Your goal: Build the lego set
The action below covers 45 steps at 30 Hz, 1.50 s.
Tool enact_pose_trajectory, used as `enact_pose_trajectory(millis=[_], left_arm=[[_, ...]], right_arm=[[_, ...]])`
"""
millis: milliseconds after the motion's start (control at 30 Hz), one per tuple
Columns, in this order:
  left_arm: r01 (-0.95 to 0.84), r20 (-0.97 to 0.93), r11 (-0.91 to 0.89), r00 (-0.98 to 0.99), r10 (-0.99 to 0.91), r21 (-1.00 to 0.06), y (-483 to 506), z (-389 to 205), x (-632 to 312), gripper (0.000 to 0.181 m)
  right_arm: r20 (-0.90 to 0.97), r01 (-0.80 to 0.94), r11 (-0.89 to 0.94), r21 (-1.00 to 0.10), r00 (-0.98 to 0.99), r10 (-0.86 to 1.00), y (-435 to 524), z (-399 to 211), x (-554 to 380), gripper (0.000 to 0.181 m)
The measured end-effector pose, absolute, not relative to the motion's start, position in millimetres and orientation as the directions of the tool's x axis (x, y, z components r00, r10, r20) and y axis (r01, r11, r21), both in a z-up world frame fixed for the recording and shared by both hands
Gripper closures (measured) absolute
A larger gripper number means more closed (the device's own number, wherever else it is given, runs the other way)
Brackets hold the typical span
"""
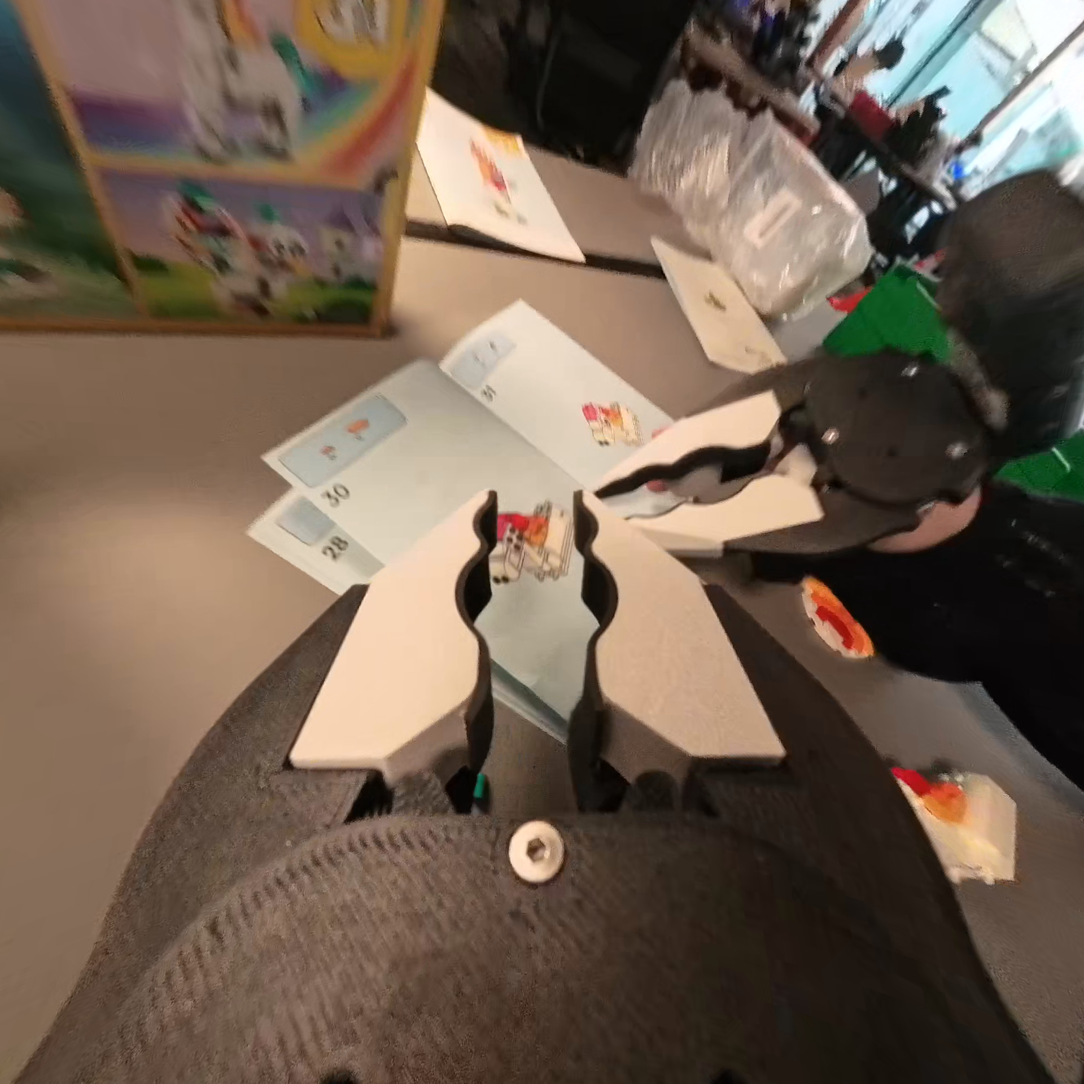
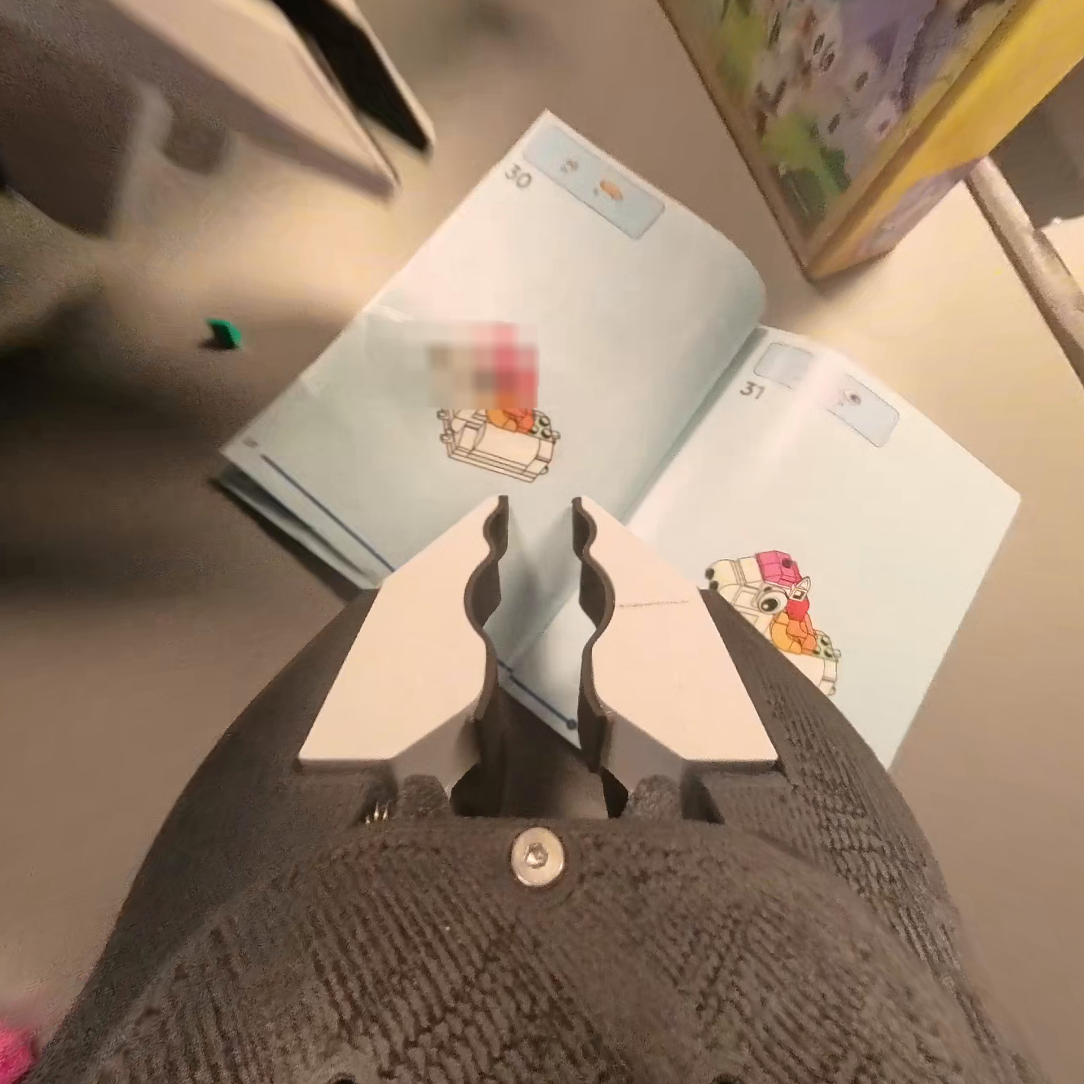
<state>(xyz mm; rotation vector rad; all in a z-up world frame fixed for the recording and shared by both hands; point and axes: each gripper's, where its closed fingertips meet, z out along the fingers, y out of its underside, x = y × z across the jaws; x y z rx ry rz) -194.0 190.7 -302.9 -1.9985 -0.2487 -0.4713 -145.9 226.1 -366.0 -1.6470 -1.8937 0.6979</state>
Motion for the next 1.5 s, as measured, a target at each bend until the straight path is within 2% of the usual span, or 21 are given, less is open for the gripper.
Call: enact_pose_trajectory(millis=[33, 200, 300, 500, 567, 700, 933, 1100, 1200, 1267, 1367, 1500], left_arm=[[0.373, 0.425, -0.434, 0.905, -0.026, -0.82, 189.4, -297.9, -198.1, 0.157], [0.401, 0.471, -0.489, 0.882, -0.022, -0.774, 190.2, -312.1, -196.5, 0.156], [0.386, 0.462, -0.514, 0.887, -0.022, -0.766, 192.9, -321.3, -192.2, 0.156], [0.364, 0.431, -0.433, 0.9, -0.065, -0.825, 194.3, -302.7, -189.7, 0.153], [0.361, 0.423, -0.391, 0.902, -0.083, -0.847, 194.4, -294.3, -189.0, 0.153], [0.367, 0.421, -0.339, 0.902, -0.1, -0.866, 193.5, -283.6, -188.2, 0.145], [0.443, 0.502, -0.354, 0.86, -0.09, -0.824, 197.0, -292.7, -188.2, 0.125], [0.471, 0.49, -0.401, 0.87, 0.061, -0.786, 196.3, -310.4, -209.7, 0.075], [0.529, 0.55, -0.466, 0.829, 0.103, -0.709, 194.1, -324.6, -207.9, 0.066], [0.586, 0.642, -0.464, 0.765, 0.046, -0.664, 196.1, -317.4, -196.1, 0.076], [0.644, 0.762, -0.479, 0.641, -0.089, -0.597, 203.8, -298.2, -175.0, 0.112], [0.65, 0.843, -0.577, 0.521, -0.135, -0.495, 212.5, -298.9, -154.4, 0.154]], right_arm=[[0.084, 0.734, 0.131, -0.667, -0.101, 0.991, 227.1, -370.6, -146.6, 0.16], [0.07, 0.747, 0.036, -0.663, 0.013, 0.997, 221.4, -373.7, -151.8, 0.161], [0.001, 0.744, 0.024, -0.668, -0.032, 0.999, 204.6, -366.2, -150.8, 0.144], [-0.028, 0.587, -0.019, -0.809, -0.006, 1.0, 226.2, -302.5, -134.8, 0.142], [0.007, 0.565, -0.002, -0.825, 0.013, 1.0, 240.6, -294.2, -120.9, 0.142], [0.123, 0.416, 0.076, -0.906, 0.089, 0.988, 269.4, -273.7, -90.4, 0.142], [0.301, 0.308, 0.233, -0.923, 0.193, 0.934, 282.6, -291.3, -51.3, 0.145], [0.448, 0.287, 0.366, -0.885, 0.315, 0.836, 308.9, -287.4, -37.7, 0.15], [0.461, 0.291, 0.382, -0.877, 0.29, 0.839, 311.6, -290.1, -39.5, 0.15], [0.538, 0.328, 0.455, -0.828, 0.235, 0.809, 310.4, -296.7, -42.9, 0.15], [0.595, 0.378, 0.518, -0.767, 0.117, 0.796, 302.9, -315.3, -50.9, 0.148], [0.55, 0.423, 0.527, -0.737, -0.078, 0.832, 282.4, -340.7, -65.3, 0.15]])
